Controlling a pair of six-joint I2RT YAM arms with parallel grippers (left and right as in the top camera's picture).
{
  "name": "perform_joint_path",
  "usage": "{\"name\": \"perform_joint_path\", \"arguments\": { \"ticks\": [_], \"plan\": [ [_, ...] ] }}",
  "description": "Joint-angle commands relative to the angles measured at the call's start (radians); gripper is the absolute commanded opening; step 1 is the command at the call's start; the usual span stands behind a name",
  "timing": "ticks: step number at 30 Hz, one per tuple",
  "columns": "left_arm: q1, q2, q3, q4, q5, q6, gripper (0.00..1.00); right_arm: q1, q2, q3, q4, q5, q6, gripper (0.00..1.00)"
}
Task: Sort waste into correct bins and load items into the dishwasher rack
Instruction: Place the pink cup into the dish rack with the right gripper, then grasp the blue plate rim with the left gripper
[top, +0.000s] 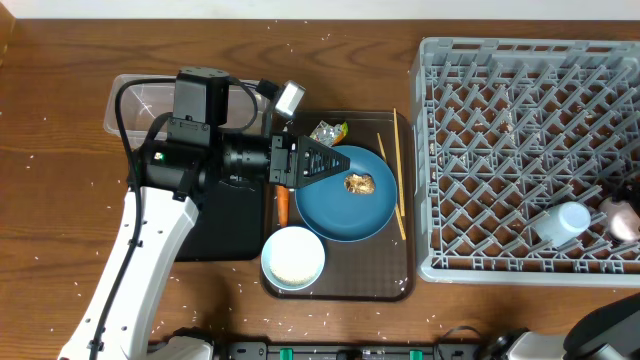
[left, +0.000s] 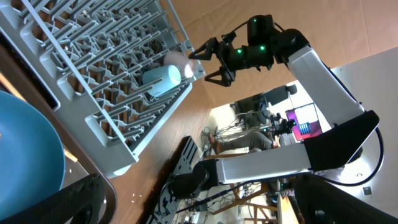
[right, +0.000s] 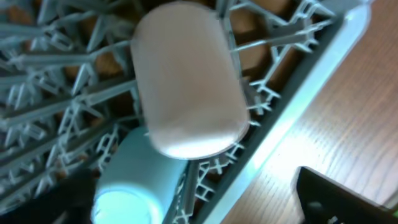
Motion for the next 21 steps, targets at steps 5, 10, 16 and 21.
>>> {"name": "perform_joint_path", "arguments": {
  "ticks": [5, 10, 16, 21],
  "plan": [
    [0.005, -0.003, 0.014, -0.002, -0.005, 0.01, 0.98, -0.02, -0.063, 0.093, -0.031, -0.379, -0.088, 0.99],
    [0.005, -0.003, 0.014, -0.002, -0.006, 0.01, 0.98, 0.004, -0.197, 0.138, -0.028, -0.565, -0.154, 0.99],
    [0.004, -0.003, 0.014, -0.002, -0.058, 0.01, 0.98, 0.089, -0.351, 0.139, -0.027, -0.348, -0.161, 0.86],
    [0.003, -0.003, 0.014, -0.005, -0.07, 0.01, 0.99, 0.132, -0.341, 0.117, -0.087, -0.188, -0.082, 0.52]
  ]
}}
